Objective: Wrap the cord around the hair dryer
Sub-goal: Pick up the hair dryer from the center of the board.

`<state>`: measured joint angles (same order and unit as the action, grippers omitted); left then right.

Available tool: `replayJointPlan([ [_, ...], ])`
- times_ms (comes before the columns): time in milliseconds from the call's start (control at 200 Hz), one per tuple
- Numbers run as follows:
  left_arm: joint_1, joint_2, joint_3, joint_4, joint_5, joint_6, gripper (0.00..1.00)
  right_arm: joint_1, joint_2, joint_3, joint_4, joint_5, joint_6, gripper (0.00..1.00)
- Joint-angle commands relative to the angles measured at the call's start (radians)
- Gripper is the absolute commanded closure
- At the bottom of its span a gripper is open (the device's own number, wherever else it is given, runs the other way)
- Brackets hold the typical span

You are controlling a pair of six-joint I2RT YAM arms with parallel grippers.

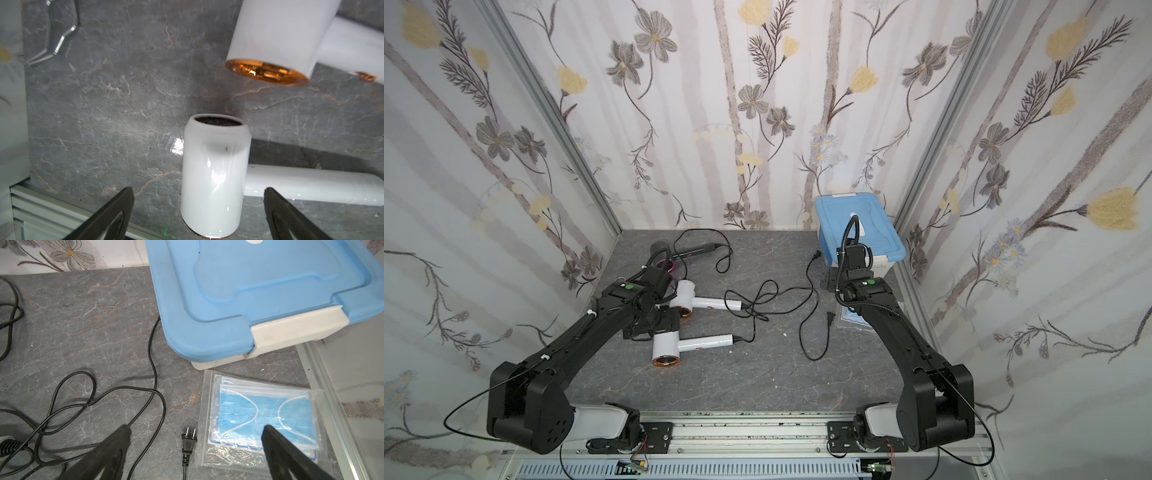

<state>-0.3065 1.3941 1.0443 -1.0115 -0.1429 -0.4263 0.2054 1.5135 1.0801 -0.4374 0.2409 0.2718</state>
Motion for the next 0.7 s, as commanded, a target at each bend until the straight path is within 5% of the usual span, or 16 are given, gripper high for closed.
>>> replayJointPlan([
  [0, -0.001, 0.049, -0.003, -0.026, 0.059, -0.002, 0.00, 0.003, 0.007, 0.000, -0.018, 0.008, 0.021, 0.00],
  [565, 0.000, 0.321, -0.009, 0.107, 0.104, 0.029, 0.00, 0.005, -0.025, -0.046, 0.005, 0.008, 0.003, 0.00],
  [694, 0.002, 0.337, -0.031, 0.133, 0.119, 0.026, 0.07, 0.005, -0.030, -0.052, 0.004, 0.008, 0.007, 0.00],
])
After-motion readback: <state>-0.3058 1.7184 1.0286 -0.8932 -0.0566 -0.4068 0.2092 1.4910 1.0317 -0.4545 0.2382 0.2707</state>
